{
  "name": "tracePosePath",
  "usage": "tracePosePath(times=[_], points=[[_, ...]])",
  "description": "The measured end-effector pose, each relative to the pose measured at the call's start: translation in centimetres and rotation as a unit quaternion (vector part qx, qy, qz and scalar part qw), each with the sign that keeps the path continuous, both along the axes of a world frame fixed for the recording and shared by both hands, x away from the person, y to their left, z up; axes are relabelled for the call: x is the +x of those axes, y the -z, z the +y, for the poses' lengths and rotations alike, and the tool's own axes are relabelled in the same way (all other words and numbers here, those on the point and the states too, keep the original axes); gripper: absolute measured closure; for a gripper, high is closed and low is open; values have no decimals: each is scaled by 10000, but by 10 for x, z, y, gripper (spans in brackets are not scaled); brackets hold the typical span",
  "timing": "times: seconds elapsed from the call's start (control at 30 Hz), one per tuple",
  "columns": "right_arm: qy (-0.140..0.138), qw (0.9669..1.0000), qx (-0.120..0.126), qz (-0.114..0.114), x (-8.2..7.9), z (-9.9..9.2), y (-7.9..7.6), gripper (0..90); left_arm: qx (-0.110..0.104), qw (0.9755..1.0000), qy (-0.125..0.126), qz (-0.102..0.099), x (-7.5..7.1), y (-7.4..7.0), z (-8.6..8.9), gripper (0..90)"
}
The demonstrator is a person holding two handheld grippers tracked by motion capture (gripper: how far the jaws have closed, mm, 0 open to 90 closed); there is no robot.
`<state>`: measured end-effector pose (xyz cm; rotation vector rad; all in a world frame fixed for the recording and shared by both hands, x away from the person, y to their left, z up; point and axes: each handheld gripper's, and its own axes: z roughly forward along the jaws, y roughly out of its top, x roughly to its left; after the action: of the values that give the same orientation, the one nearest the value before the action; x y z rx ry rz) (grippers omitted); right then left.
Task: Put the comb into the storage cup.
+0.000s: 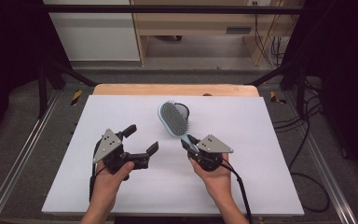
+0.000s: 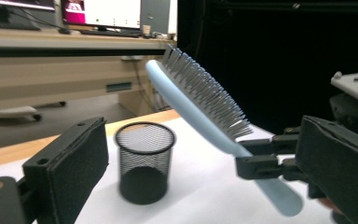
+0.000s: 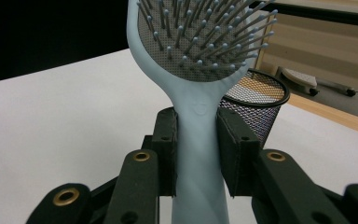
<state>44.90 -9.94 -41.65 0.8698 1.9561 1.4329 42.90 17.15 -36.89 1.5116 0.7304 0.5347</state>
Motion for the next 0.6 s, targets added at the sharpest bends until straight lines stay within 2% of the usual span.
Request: tracePosePath(times=[0.03,0.07,0.1,0.17,0.2,0.27,0.3,0.4,0.47,0.6], points=[[-12,10000,42,-16,-2,-2,0,697,-3,10000,69,71,3,0,-8,28],[-12,10000,42,-16,-2,-2,0,697,-3,10000,69,71,3,0,-8,28],[-25,10000,19,-44,-3,-3,-1,697,-4,9997,183,172,8,-1,-16,30],[-29,10000,34,-52,-3,-3,-1,697,10,9994,251,246,11,-2,-20,39],[-38,9999,46,-106,-4,-4,-2,697,89,9986,370,369,18,-6,-29,43],[-35,9999,28,-115,-4,-4,-2,697,101,9983,400,406,22,-8,-33,44],[-28,9999,3,-167,-6,-4,-3,697,102,9980,431,441,28,-14,-39,44],[-16,9997,7,-229,-7,-3,-5,697,248,9982,318,433,35,-20,-45,44],[17,9996,41,-267,-7,-3,-7,697,191,9981,300,503,38,-23,-47,44],[44,9994,86,-332,-8,-2,-9,697,234,9974,361,574,43,-28,-50,47]])
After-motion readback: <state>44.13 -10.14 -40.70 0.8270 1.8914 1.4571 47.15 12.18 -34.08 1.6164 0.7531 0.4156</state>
